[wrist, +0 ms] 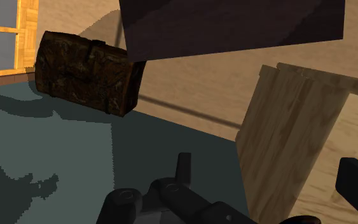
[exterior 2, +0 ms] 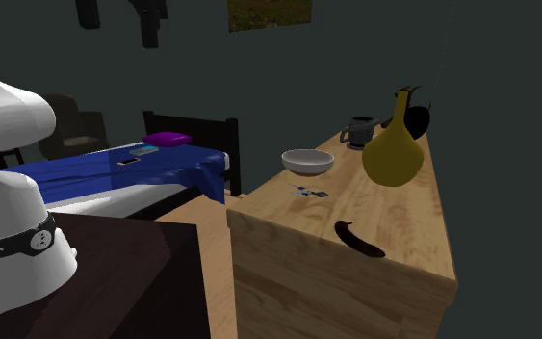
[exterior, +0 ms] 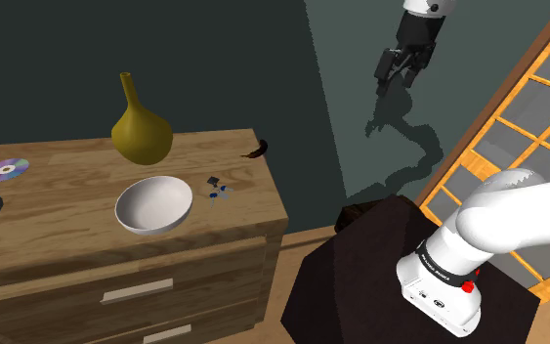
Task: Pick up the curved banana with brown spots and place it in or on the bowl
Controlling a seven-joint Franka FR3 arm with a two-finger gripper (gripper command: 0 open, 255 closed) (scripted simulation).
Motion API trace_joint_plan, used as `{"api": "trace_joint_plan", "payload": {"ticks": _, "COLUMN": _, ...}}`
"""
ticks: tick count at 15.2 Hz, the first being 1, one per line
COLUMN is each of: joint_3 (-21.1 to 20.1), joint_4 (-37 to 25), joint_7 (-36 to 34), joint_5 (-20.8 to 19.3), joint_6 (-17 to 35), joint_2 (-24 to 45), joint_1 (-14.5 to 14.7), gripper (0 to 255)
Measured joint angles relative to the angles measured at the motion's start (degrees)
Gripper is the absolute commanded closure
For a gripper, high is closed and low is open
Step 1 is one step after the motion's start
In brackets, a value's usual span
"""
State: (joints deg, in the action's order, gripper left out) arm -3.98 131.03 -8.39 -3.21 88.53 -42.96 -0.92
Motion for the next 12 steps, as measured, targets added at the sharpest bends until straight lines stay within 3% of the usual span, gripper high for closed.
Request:
{"api": "trace_joint_plan", "payload": {"ticks": 5, "joint_3": -1.15, "joint_4": 1.06, "joint_7": -2.8, "joint_5": 1.16, "joint_6": 4.55, "joint_2": 4.26, "joint_1": -0.24, "gripper": 0}}
{"api": "trace_joint_plan", "payload": {"ticks": 12, "joint_3": -3.45, "joint_4": -2.01, "joint_7": -8.82, "joint_5": 2.77, "joint_6": 13.93, "joint_2": 18.13, "joint_1": -1.0, "gripper": 0}}
